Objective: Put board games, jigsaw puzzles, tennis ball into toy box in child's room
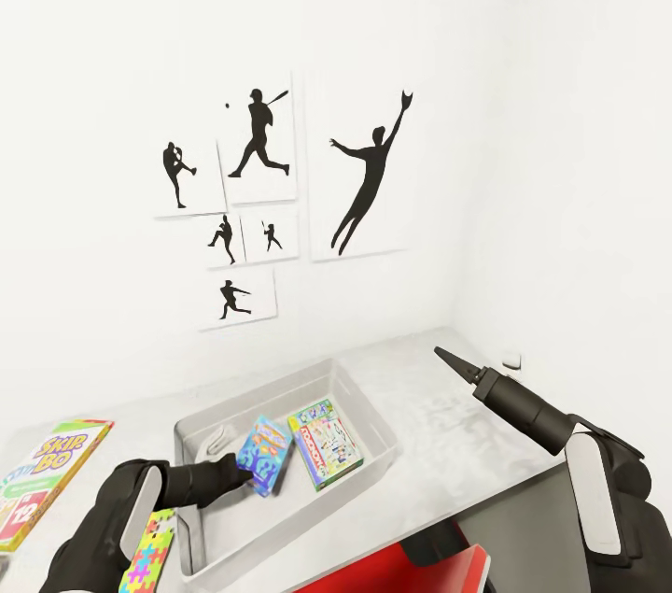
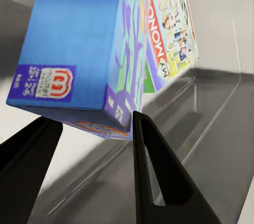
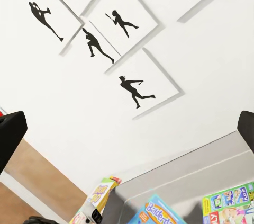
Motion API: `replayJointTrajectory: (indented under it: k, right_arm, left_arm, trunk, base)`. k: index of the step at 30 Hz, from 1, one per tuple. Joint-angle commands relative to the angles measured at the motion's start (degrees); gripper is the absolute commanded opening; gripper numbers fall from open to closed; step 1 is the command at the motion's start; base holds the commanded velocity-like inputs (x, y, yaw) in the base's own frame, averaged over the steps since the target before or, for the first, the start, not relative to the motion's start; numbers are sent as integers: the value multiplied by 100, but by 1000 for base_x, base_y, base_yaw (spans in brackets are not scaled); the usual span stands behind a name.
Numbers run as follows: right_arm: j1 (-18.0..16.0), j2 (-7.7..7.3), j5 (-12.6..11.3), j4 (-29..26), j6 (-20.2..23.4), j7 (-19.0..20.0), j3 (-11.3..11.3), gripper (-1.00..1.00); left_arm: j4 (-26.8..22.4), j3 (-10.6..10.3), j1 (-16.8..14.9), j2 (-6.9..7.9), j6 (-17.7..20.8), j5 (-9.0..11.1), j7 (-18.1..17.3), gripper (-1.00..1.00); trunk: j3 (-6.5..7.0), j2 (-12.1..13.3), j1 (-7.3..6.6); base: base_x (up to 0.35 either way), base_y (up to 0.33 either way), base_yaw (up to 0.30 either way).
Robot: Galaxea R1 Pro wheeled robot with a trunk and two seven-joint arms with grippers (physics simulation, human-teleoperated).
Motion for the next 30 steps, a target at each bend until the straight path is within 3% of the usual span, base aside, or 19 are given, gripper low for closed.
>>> replayJointTrajectory:
  k: [1, 30]
  right_arm:
    - [-5, 0, -8, 0, 28, 13, -5, 100]
    - [-5, 0, -7, 2, 27, 12, -6, 100]
  left_arm:
    - [13, 16, -5, -2, 37, 19, 0, -100]
    - [237, 40, -5, 7, 70, 35, 13, -100]
  trunk:
    - [-10, -11, 3]
    - [-10, -11, 3]
  base:
    - [0, 0, 0]
    - [0, 0, 0]
